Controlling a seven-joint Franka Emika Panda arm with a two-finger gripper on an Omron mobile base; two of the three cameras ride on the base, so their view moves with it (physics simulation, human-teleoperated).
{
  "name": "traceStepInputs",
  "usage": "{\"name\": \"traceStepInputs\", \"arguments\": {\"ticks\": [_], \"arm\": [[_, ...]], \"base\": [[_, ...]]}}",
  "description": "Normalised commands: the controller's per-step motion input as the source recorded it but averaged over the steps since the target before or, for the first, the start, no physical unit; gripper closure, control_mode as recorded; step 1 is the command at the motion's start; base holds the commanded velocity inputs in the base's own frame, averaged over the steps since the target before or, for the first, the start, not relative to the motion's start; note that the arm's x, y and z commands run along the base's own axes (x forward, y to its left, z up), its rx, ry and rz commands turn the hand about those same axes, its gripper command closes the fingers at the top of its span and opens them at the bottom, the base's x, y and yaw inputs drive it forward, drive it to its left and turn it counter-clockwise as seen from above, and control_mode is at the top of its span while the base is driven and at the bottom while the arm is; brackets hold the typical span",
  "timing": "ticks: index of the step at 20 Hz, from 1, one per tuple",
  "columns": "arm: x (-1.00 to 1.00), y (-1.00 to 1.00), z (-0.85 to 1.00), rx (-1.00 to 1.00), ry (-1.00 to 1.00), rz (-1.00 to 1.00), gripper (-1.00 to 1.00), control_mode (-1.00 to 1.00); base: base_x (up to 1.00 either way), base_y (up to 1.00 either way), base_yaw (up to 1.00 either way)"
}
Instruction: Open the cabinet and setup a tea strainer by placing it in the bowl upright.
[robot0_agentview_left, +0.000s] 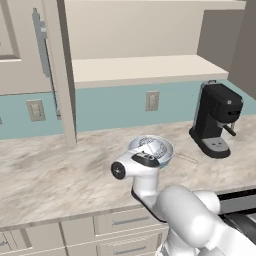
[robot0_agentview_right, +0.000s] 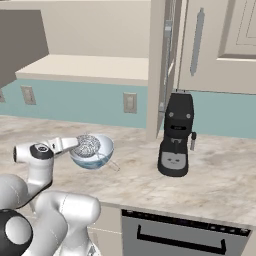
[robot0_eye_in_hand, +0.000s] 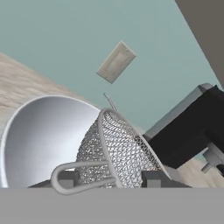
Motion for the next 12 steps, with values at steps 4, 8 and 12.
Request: {"name": "traceStepInputs", "arguments": {"ticks": [4,8,12], "arm": [[0.16,0.00,-0.14,0.00,0.00,0.00,1.00,-1.00],[0.16,0.00,-0.06,0.00,0.00,0.00,1.00,-1.00],[0.22,0.00,0.00,0.00,0.00,0.00,1.00,-1.00]], "base": [[0.00,0.00,0.00],[0.00,0.00,0.00],[0.00,0.00,0.00]]}}
